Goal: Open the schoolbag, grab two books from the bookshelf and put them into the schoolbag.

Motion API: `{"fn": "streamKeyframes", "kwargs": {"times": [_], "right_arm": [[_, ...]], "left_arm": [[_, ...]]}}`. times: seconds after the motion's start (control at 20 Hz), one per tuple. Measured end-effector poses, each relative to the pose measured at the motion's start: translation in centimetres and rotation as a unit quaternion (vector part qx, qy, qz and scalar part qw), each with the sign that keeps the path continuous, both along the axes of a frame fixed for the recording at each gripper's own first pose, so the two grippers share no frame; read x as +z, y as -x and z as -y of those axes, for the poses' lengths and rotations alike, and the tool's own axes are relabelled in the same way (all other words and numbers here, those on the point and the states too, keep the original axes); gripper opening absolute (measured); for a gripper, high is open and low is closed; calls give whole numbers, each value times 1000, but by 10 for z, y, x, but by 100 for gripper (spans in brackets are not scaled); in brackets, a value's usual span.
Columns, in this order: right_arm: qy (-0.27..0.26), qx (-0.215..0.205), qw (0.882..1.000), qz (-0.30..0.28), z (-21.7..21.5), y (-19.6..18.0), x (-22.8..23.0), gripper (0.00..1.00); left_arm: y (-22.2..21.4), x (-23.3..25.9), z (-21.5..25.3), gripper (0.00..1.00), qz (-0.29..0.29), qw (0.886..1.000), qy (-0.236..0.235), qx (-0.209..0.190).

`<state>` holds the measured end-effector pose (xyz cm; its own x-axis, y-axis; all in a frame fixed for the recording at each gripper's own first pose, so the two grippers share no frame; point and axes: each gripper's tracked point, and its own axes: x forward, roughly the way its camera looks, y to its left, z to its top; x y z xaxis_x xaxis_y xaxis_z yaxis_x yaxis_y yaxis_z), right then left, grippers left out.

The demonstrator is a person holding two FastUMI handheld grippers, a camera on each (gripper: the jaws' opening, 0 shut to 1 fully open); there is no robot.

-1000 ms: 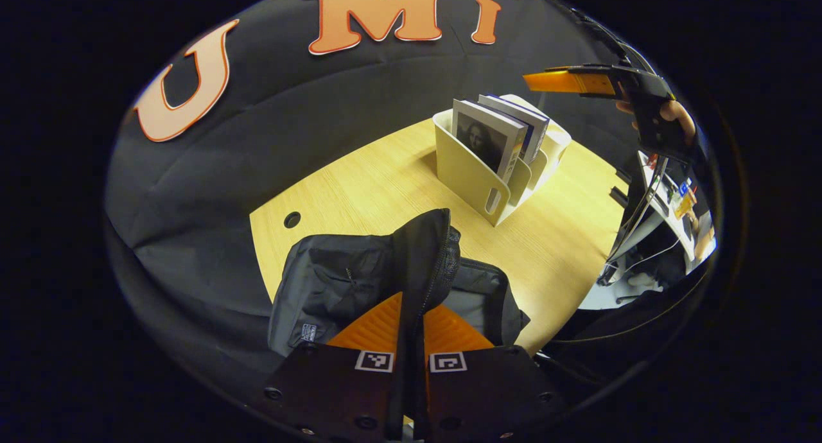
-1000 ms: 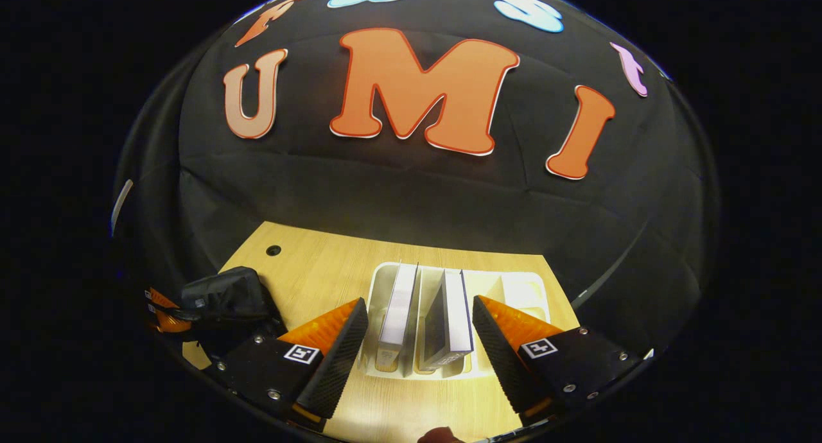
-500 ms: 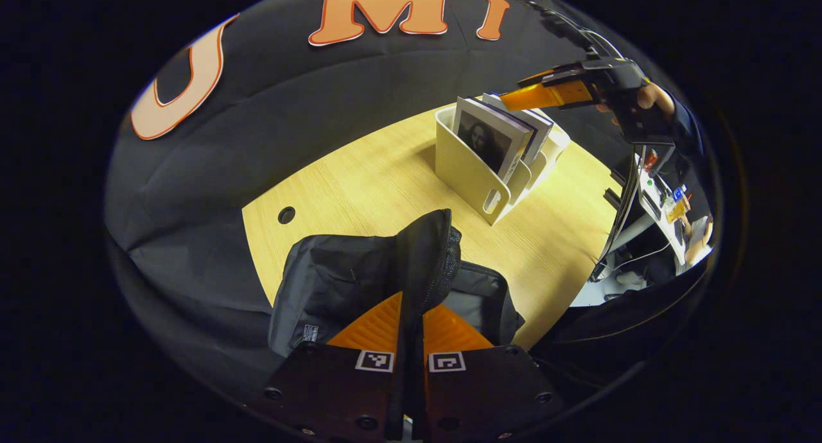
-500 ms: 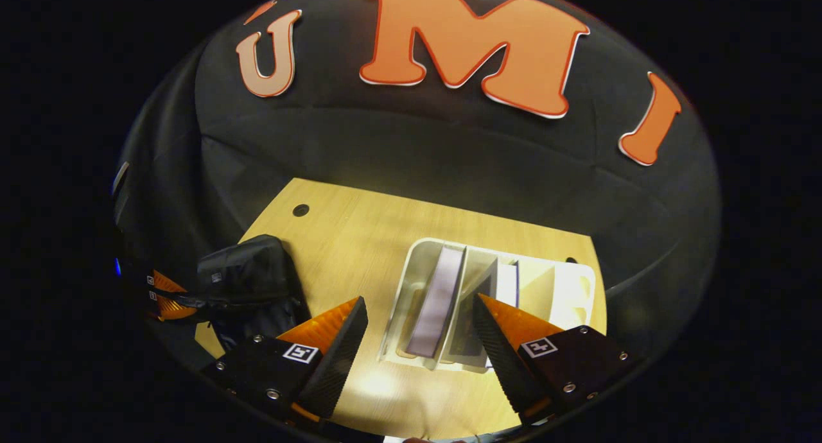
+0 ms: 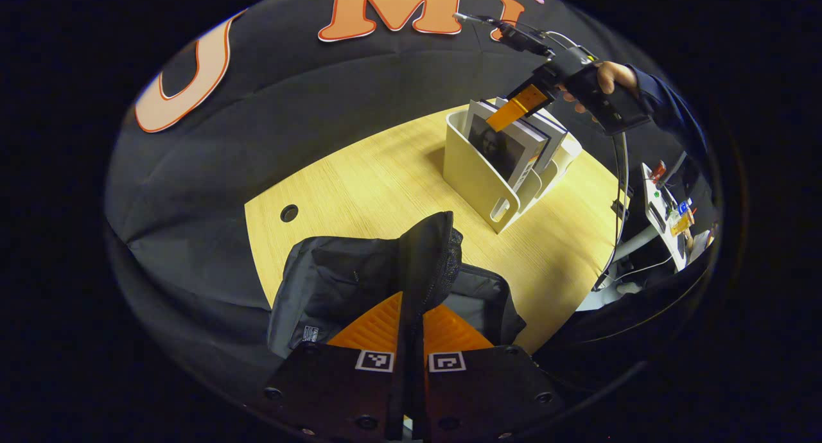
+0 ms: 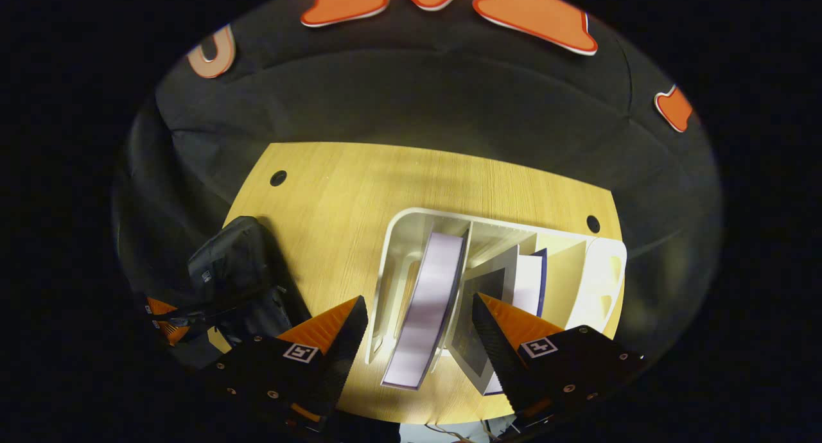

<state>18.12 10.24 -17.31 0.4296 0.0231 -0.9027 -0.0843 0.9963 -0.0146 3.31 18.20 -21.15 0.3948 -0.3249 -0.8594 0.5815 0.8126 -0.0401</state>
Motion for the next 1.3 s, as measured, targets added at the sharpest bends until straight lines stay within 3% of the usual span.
{"fn": "streamKeyframes", "kwargs": {"times": [0.15,0.35,0.5,0.55,0.6,0.65,0.7,0.75,1.3], "right_arm": [[-4,-20,999,-37,2,-5,-11,94],[-22,-52,995,-86,-2,-5,-26,75],[-9,-59,993,-103,-2,-3,-30,52],[-4,-68,992,-104,0,-1,-28,54],[-4,-76,991,-109,-3,2,-28,41],[-1,-82,990,-111,-2,6,-27,46],[0,-82,991,-110,-3,8,-26,37],[1,-80,991,-110,-1,12,-24,37],[-31,-119,990,-69,11,104,12,37]], "left_arm": [[0,-2,4,6,-4,1000,-1,2],[-7,-4,3,6,-4,1000,-7,11],[-9,-7,4,6,-6,1000,4,22],[-7,-9,3,6,-10,1000,8,25],[-7,-10,3,6,-13,1000,12,25],[-8,-12,2,6,-14,1000,14,24],[-11,-12,2,6,-13,1000,14,21],[-13,-13,0,6,-12,1000,15,19],[-2,-24,10,6,-13,1000,15,-17]]}}
